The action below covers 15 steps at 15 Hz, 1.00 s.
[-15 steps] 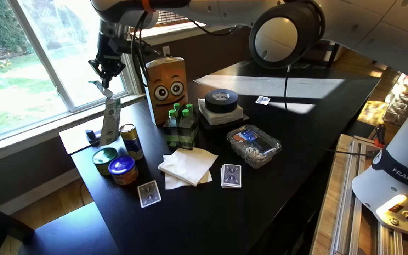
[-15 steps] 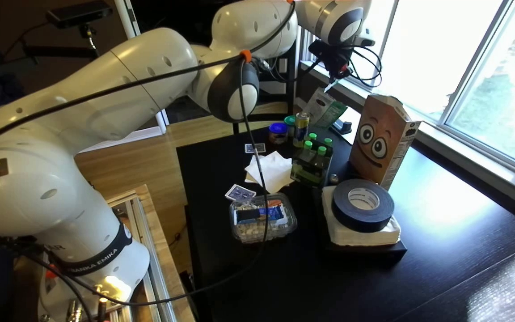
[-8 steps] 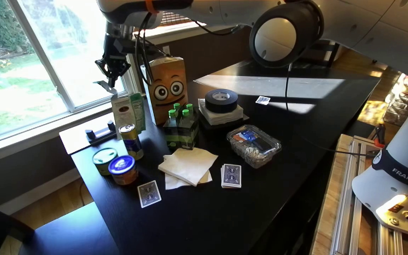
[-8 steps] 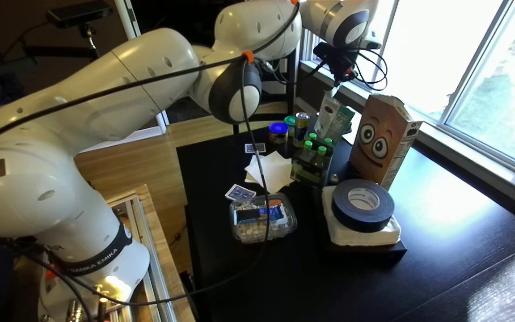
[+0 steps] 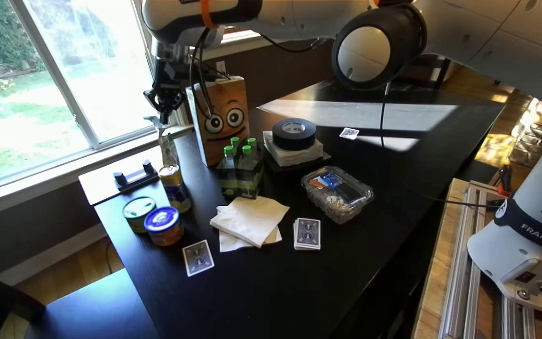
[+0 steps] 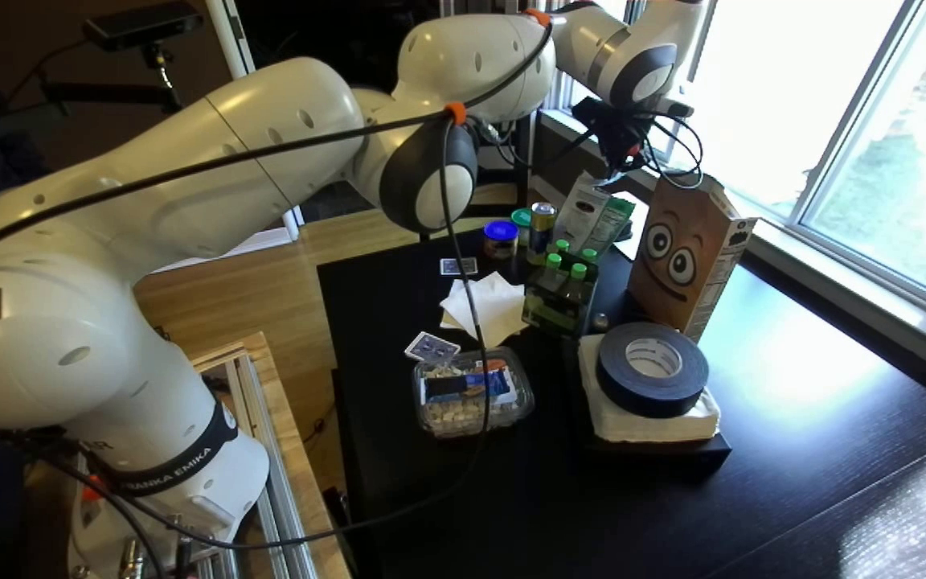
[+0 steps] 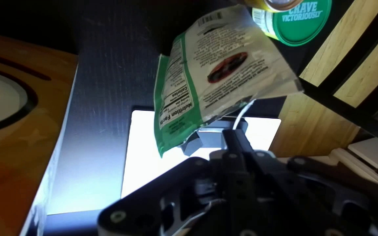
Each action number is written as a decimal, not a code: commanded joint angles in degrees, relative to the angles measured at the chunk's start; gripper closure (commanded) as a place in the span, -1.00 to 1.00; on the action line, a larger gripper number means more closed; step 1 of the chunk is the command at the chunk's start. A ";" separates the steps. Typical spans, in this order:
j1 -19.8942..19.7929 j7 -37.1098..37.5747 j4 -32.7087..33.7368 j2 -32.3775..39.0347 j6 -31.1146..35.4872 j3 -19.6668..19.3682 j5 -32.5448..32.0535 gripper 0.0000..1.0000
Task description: Place the white and green packet vertically upright
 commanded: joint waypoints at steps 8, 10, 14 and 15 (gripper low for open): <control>-0.37 1.01 2.11 1.27 -4.92 0.17 -0.22 1.00; -0.46 1.36 2.12 1.28 -5.74 0.36 0.07 0.48; -0.48 1.54 2.35 1.01 -5.22 0.35 0.09 0.09; -0.46 1.32 1.40 0.29 -4.24 0.41 0.10 -0.06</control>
